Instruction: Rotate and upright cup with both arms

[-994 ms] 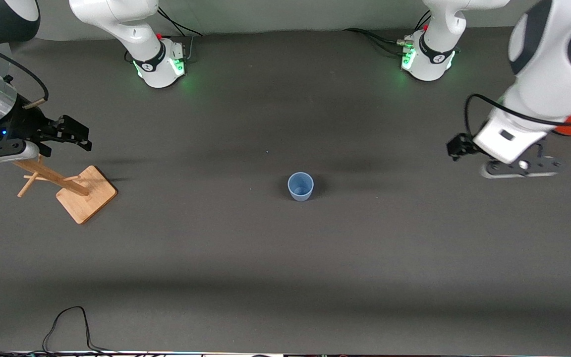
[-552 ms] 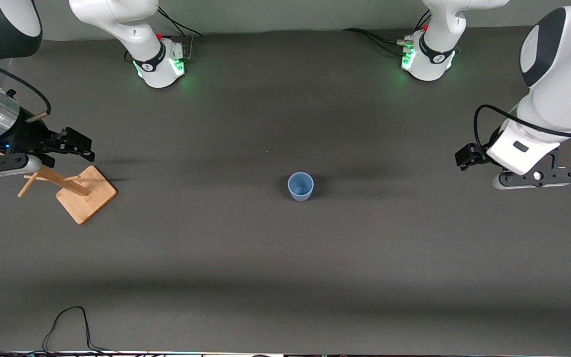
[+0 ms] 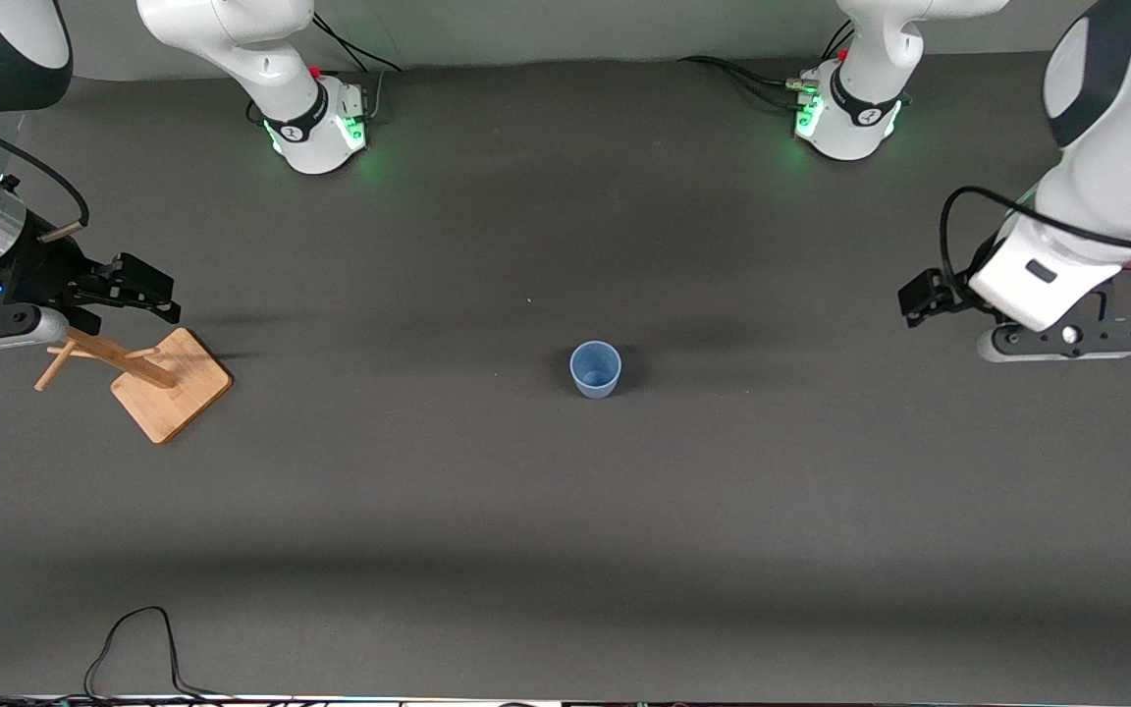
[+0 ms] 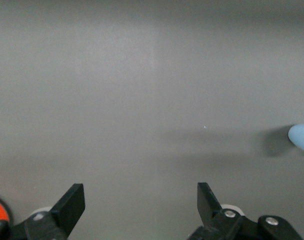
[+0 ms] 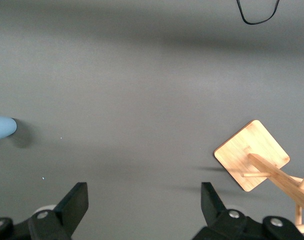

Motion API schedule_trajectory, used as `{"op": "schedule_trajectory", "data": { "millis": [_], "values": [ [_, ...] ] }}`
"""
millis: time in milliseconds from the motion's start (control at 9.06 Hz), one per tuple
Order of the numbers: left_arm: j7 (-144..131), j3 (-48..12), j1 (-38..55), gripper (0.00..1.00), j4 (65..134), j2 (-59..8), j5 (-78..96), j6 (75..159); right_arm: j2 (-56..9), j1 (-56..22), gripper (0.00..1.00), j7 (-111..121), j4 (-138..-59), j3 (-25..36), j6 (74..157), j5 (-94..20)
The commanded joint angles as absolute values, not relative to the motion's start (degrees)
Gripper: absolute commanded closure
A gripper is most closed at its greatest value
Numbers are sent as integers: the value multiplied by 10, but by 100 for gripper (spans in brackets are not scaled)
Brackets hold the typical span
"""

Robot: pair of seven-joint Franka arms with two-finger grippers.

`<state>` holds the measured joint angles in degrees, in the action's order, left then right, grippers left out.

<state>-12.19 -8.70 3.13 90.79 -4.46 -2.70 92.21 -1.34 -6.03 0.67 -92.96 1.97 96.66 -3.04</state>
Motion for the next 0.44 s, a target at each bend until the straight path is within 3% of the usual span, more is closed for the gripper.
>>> {"op": "schedule_trajectory", "data": {
  "millis": [0, 331],
  "values": [
    [-100, -85, 27, 0, 891, -43, -19, 898, -22, -67, 0, 11, -914, 27, 963, -36],
    [-99, -86, 32, 0, 893, -44, -19, 914, -22, -67, 0, 11, -915, 27, 963, -35]
  ]
}}
